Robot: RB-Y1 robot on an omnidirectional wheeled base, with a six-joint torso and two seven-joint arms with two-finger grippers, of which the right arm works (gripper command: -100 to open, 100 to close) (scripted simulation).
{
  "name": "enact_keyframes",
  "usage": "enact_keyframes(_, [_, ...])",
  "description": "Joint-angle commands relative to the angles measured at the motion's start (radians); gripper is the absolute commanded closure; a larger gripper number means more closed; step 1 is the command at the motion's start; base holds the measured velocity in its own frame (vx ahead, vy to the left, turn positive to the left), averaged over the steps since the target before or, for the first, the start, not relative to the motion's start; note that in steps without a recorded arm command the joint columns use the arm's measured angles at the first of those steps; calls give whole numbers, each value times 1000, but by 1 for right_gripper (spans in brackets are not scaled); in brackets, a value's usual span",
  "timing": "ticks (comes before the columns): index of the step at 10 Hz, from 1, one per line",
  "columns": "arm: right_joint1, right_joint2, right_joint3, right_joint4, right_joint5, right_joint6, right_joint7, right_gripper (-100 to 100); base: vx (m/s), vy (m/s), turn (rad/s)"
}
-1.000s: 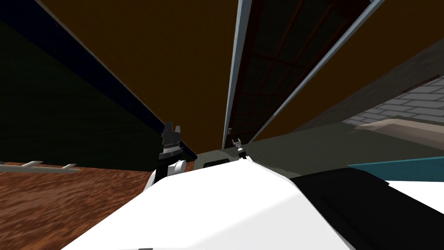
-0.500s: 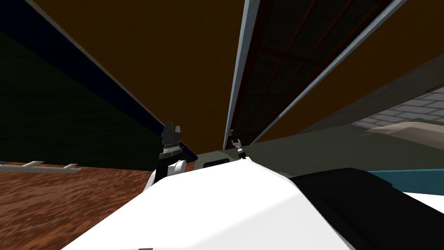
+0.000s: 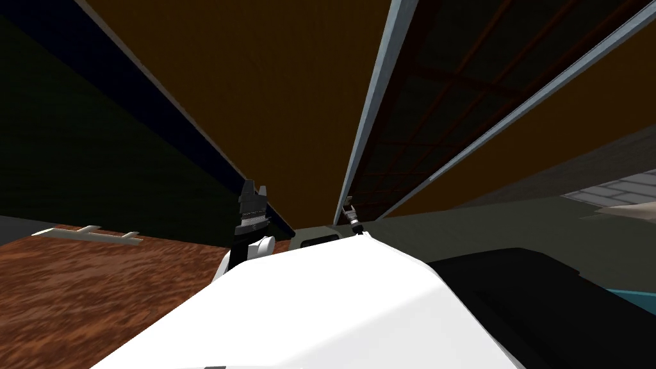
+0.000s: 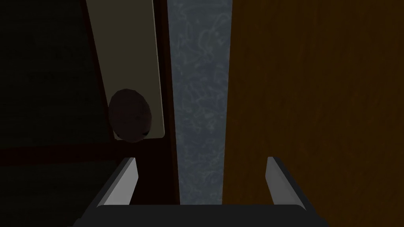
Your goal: Pull the door open
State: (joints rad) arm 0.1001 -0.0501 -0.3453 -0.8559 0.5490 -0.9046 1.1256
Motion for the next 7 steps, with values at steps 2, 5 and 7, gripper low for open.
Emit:
enact_keyframes(2, [0, 17, -20, -4, 32, -4, -11, -100, 184, -48, -115])
enact_keyframes(5, [0, 29, -30, -5, 47, -7, -16, -100, 197, -59, -181])
enact_keyframes(7, [9, 35, -23, 0, 53, -13, -17, -100, 93, -8, -114])
